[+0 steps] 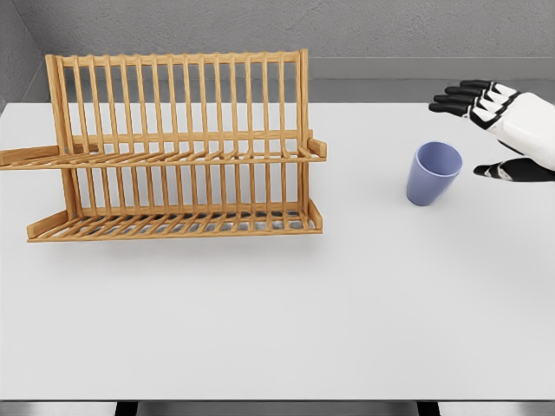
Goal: Right arm put cup on second shelf
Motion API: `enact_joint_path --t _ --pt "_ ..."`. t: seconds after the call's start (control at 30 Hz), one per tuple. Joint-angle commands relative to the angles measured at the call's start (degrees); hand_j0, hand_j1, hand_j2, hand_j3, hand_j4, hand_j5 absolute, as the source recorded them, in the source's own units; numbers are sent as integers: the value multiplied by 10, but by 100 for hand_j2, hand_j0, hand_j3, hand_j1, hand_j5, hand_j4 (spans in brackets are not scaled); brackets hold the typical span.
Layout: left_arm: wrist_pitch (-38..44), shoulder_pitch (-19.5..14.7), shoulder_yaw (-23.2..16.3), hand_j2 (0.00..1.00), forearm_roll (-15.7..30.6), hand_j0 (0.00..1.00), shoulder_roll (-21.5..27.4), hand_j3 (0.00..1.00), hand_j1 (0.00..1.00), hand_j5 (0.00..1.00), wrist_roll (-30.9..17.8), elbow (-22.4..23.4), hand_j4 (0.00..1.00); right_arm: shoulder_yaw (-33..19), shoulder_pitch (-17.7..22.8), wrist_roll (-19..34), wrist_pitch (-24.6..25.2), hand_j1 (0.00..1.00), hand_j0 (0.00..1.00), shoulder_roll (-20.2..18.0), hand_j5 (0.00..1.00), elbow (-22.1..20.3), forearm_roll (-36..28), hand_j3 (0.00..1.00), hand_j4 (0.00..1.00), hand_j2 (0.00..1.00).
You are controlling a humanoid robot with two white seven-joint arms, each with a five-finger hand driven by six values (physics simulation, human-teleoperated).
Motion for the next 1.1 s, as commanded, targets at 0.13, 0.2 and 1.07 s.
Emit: enact_joint_path --t 0.13,0.2,1.07 --pt "0 0 0 100 1 100 0 100 100 100 0 0 100 1 11 -4 0 100 100 -10 100 4 -9 100 100 100" --pt "0 0 0 100 0 100 0 100 100 100 0 0 100 3 20 2 0 100 100 -21 100 42 -8 100 100 100" --pt "0 0 0 100 0 100 0 100 100 100 0 0 100 248 -299 257 13 100 100 48 100 237 -3 100 100 100"
